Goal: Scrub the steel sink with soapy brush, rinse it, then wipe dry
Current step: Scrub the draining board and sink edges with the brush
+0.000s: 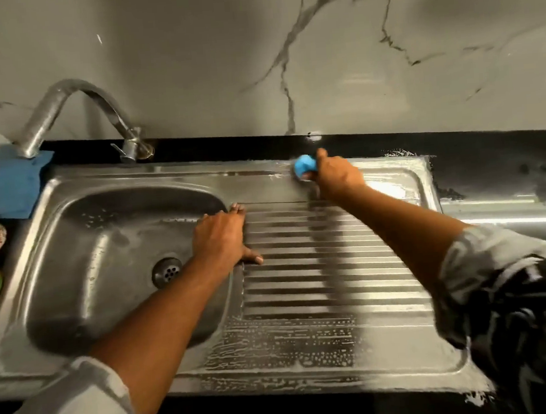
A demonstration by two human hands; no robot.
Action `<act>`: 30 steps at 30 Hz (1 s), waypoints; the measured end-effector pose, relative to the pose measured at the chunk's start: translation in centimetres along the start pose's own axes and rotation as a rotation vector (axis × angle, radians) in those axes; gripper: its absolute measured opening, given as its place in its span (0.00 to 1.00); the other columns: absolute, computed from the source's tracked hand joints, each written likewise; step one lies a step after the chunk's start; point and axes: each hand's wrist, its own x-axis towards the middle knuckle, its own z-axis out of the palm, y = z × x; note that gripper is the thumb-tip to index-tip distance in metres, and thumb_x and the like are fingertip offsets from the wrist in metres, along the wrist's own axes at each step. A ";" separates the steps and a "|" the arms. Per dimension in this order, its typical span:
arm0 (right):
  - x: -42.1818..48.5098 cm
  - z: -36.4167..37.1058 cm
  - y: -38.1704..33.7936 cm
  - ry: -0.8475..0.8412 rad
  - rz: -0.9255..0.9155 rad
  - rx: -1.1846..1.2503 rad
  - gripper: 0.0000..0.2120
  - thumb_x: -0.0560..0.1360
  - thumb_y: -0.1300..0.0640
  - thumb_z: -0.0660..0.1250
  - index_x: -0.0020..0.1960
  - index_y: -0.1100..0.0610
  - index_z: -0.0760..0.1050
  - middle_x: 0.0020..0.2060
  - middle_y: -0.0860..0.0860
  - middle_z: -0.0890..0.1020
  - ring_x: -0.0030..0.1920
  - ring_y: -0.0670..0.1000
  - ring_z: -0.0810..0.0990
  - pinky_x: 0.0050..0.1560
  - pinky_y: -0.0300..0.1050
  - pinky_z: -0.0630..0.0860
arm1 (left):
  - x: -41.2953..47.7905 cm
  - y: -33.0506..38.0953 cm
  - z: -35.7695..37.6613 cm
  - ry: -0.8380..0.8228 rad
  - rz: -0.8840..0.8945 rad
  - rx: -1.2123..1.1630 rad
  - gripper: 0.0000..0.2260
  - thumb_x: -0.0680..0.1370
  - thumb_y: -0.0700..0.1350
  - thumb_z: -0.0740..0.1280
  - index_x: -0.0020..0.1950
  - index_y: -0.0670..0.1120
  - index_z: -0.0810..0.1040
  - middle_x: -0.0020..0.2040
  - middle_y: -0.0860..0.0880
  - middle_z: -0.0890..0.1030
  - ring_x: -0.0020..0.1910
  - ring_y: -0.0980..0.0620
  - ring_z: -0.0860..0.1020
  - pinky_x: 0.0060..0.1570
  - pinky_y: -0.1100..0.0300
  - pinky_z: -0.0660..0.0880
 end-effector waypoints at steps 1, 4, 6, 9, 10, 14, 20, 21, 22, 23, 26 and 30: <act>-0.6 -0.6 2.4 0.020 0.065 0.010 0.21 0.81 0.49 0.67 0.68 0.58 0.66 0.53 0.61 0.82 0.48 0.63 0.81 0.43 0.53 0.72 | -0.1 -0.5 0.2 0.005 0.004 -0.006 0.51 0.57 0.75 0.79 0.73 0.50 0.71 0.59 0.46 0.84 0.58 0.43 0.83 0.54 0.50 0.79; -2.4 -1.4 6.2 0.101 0.164 -0.062 0.20 0.82 0.46 0.65 0.64 0.60 0.67 0.50 0.64 0.83 0.49 0.66 0.82 0.44 0.56 0.74 | 0.2 -0.7 0.2 -0.039 0.010 -0.024 0.46 0.59 0.72 0.81 0.67 0.48 0.72 0.53 0.47 0.83 0.53 0.45 0.83 0.50 0.51 0.78; -2.2 -1.1 4.9 0.123 0.163 -0.093 0.20 0.83 0.47 0.64 0.65 0.60 0.66 0.50 0.63 0.83 0.49 0.65 0.82 0.44 0.56 0.75 | 0.3 -0.8 0.1 -0.045 0.011 -0.029 0.45 0.58 0.72 0.81 0.64 0.47 0.72 0.49 0.47 0.82 0.50 0.46 0.83 0.47 0.52 0.78; -0.7 0.3 -1.8 0.060 0.127 -0.073 0.20 0.82 0.50 0.65 0.69 0.58 0.65 0.52 0.60 0.83 0.50 0.61 0.83 0.49 0.58 0.79 | 0.6 -1.1 0.4 -0.050 0.005 -0.034 0.45 0.58 0.72 0.81 0.63 0.46 0.71 0.46 0.48 0.81 0.47 0.46 0.82 0.45 0.52 0.78; 0.0 1.1 -4.5 0.042 0.099 -0.049 0.23 0.81 0.50 0.68 0.71 0.57 0.65 0.52 0.58 0.83 0.50 0.59 0.83 0.51 0.57 0.81 | 0.7 -1.0 0.6 -0.059 -0.001 -0.029 0.44 0.59 0.71 0.81 0.63 0.47 0.71 0.47 0.48 0.81 0.48 0.46 0.82 0.46 0.52 0.78; 1.6 4.0 -14.0 0.017 -0.068 0.017 0.22 0.81 0.51 0.66 0.72 0.56 0.65 0.56 0.58 0.83 0.55 0.61 0.83 0.56 0.58 0.80 | 0.6 -0.8 1.0 -0.014 -0.001 0.039 0.41 0.60 0.72 0.81 0.63 0.49 0.77 0.53 0.47 0.85 0.55 0.46 0.83 0.56 0.51 0.77; 0.0 1.9 -6.8 0.025 0.029 -0.008 0.25 0.78 0.51 0.72 0.69 0.55 0.66 0.52 0.57 0.83 0.50 0.58 0.83 0.51 0.56 0.80 | 0.5 -0.8 0.6 -0.082 -0.019 -0.013 0.37 0.62 0.70 0.81 0.61 0.48 0.77 0.48 0.48 0.82 0.52 0.46 0.81 0.57 0.49 0.75; -0.6 1.4 -4.1 0.030 0.083 0.001 0.24 0.79 0.50 0.71 0.69 0.56 0.66 0.51 0.57 0.83 0.48 0.58 0.82 0.50 0.56 0.80 | 0.5 -0.9 0.7 -0.079 -0.011 -0.019 0.37 0.62 0.70 0.80 0.60 0.48 0.76 0.47 0.49 0.81 0.50 0.47 0.80 0.57 0.49 0.75; -1.3 0.9 -1.6 0.041 0.129 -0.010 0.22 0.81 0.49 0.68 0.69 0.56 0.66 0.51 0.58 0.83 0.48 0.59 0.82 0.48 0.56 0.79 | 0.5 -0.9 0.8 -0.072 -0.008 -0.019 0.38 0.62 0.70 0.80 0.60 0.47 0.76 0.46 0.49 0.81 0.49 0.48 0.80 0.56 0.49 0.76; -1.8 0.4 0.3 0.064 0.165 -0.038 0.21 0.82 0.48 0.66 0.69 0.57 0.66 0.51 0.60 0.83 0.49 0.61 0.83 0.47 0.55 0.77 | 0.5 -0.9 0.9 -0.063 -0.006 -0.011 0.38 0.62 0.70 0.80 0.60 0.46 0.76 0.45 0.49 0.81 0.47 0.48 0.79 0.55 0.49 0.76; -1.8 0.2 1.3 0.107 0.196 -0.089 0.22 0.83 0.48 0.64 0.71 0.58 0.65 0.50 0.60 0.83 0.48 0.62 0.83 0.45 0.53 0.75 | 0.8 -0.8 1.1 -0.033 0.006 0.015 0.32 0.67 0.65 0.81 0.59 0.46 0.76 0.44 0.50 0.80 0.45 0.49 0.78 0.55 0.49 0.76; -0.2 2.3 -6.6 0.062 0.073 0.011 0.24 0.80 0.47 0.69 0.70 0.54 0.65 0.45 0.52 0.80 0.44 0.54 0.81 0.48 0.53 0.81 | 1.3 -0.3 1.0 -0.032 -0.014 0.014 0.25 0.71 0.60 0.81 0.57 0.48 0.78 0.43 0.49 0.77 0.45 0.49 0.77 0.53 0.51 0.75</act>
